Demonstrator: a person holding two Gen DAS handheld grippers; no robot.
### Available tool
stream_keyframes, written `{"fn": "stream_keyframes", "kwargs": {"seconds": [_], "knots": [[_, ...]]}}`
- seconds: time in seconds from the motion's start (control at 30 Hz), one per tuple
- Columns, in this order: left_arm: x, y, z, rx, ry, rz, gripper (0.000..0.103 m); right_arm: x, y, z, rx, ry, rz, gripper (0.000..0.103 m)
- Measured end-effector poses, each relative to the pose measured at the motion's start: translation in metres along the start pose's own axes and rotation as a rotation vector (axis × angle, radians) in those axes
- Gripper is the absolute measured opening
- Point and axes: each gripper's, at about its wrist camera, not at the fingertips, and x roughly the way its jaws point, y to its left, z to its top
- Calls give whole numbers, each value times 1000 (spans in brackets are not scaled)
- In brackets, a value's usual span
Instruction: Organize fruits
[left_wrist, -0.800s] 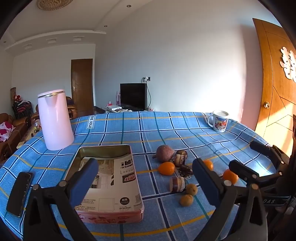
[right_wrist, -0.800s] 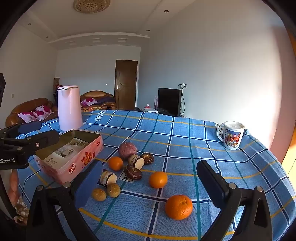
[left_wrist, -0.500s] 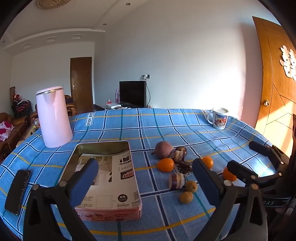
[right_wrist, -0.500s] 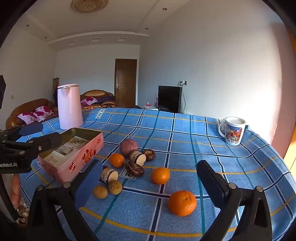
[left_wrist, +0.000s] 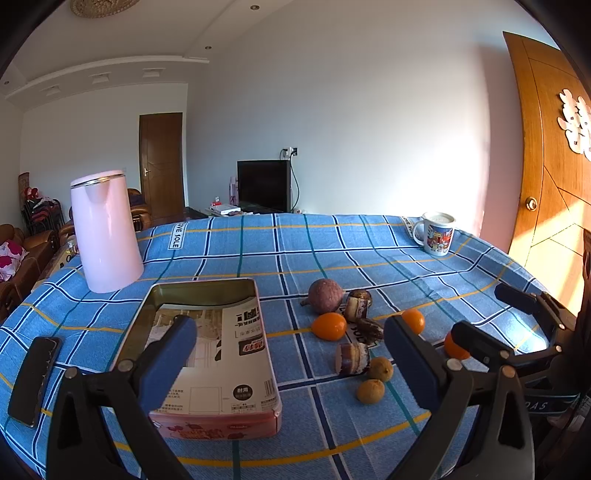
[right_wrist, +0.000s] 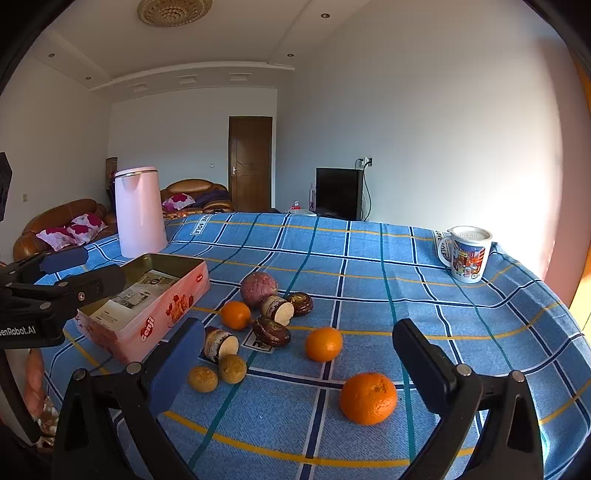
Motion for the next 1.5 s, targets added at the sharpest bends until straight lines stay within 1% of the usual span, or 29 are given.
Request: {"fn": "stream_keyframes", "kwargs": {"seconds": [1.5], "knots": [[-1,3,-2,-11,1,-3,103,4,5,-5,4,15,17,102]]}}
